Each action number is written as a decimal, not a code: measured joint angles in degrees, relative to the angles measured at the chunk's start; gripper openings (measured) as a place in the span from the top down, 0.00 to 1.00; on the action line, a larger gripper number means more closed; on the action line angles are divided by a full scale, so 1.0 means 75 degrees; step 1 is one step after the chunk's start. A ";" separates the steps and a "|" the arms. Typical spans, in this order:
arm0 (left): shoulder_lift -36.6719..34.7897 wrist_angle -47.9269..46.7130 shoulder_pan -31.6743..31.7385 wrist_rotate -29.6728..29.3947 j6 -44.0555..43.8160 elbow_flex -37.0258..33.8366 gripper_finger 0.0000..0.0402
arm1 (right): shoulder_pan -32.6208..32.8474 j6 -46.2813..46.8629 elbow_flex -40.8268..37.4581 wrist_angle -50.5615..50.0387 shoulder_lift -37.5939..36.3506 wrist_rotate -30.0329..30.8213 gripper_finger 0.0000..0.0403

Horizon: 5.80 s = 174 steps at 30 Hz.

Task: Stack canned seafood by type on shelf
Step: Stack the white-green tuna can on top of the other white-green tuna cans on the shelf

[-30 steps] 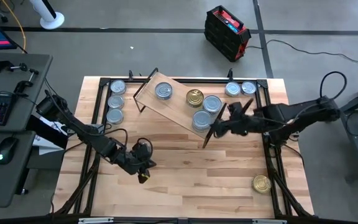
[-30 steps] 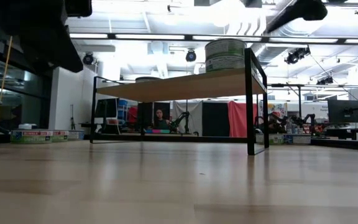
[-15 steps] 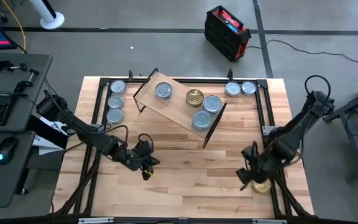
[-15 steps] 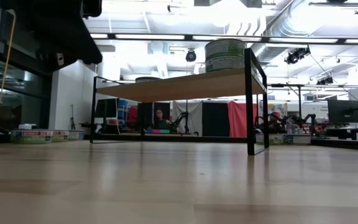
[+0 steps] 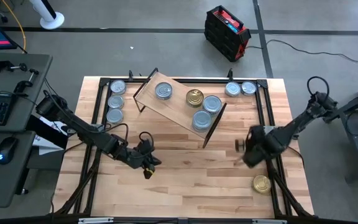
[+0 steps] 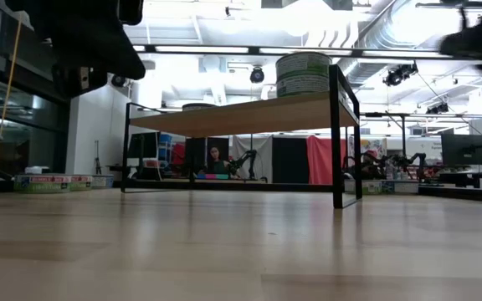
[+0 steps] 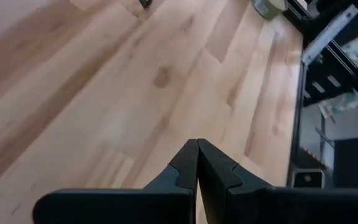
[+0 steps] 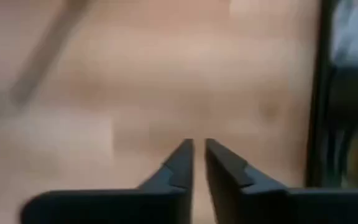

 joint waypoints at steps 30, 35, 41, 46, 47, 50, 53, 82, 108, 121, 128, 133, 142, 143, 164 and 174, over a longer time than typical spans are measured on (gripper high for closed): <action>-0.2281 -0.0638 0.1438 -0.0429 0.1234 -0.0005 1.00 | -1.2315 -0.9321 -0.1644 0.8520 0.0361 -0.2282 1.00; -0.2281 -0.0609 0.1673 -0.0477 0.0693 -0.0003 1.00 | -1.2671 -1.0195 -0.1253 0.8692 0.1647 -0.2871 1.00; -0.2281 -0.0603 0.1708 -0.0494 0.0512 -0.0006 1.00 | -1.2631 -1.0925 -0.0973 0.8565 0.2286 -0.2872 1.00; -0.2281 -0.0603 0.1708 -0.0500 0.0511 -0.0003 1.00 | -1.2497 -1.1723 -0.0968 0.8021 0.2264 -0.2999 1.00; -0.2281 -0.0606 0.1708 -0.0501 0.0534 -0.0004 1.00 | -1.2433 -1.1855 -0.0963 0.7904 0.2248 -0.3000 1.00; -0.2281 -0.0612 0.1708 -0.0508 0.0576 -0.0003 1.00 | -1.2234 -1.1859 -0.0950 0.7224 0.2086 -0.2901 1.00; -0.2281 -0.0629 0.1705 -0.0508 0.0620 -0.0003 1.00 | -1.2016 -1.1858 -0.0948 0.6289 0.1780 -0.2272 1.00; -0.2278 -0.0650 0.1582 -0.0156 0.1228 -0.0003 1.00 | -1.1831 -0.9998 -0.0976 0.6064 0.1348 -0.1480 1.00; -0.2278 -0.0658 0.1542 -0.0095 0.1229 -0.0006 1.00 | -1.0937 -1.2043 -0.0994 0.2581 0.1234 -0.0815 1.00; -0.2278 -0.1010 0.1271 -0.0001 0.1392 -0.0003 1.00 | -0.9342 -1.1830 -0.2354 0.2982 0.1021 -0.1448 1.00; -0.2278 -0.1002 0.1291 -0.0005 0.1438 -0.0004 1.00 | -0.8950 -1.0936 -0.1876 0.2779 0.0324 -0.1827 1.00; -0.2278 -0.0996 0.1300 -0.0010 0.1454 -0.0006 1.00 | -0.9115 -1.0650 -0.1098 0.2298 -0.0121 -0.1735 1.00; -0.2278 -0.0993 0.1300 -0.0025 0.1453 -0.0006 1.00 | -1.0503 -1.0659 -0.0207 0.2241 -0.0350 -0.0262 1.00; -0.2278 -0.0993 0.1300 -0.0025 0.1453 -0.0006 1.00 | -1.0712 -1.0694 -0.0213 0.2236 -0.0310 -0.0252 1.00; -0.2278 -0.0995 0.1300 -0.0033 0.1448 -0.0006 1.00 | -1.2573 -0.9898 -0.1613 0.3810 -0.0159 0.0070 1.00; -0.2278 -0.0996 0.1300 -0.0036 0.1392 -0.0004 1.00 | -1.2071 -1.0288 -0.1728 0.3984 -0.0159 -0.0535 1.00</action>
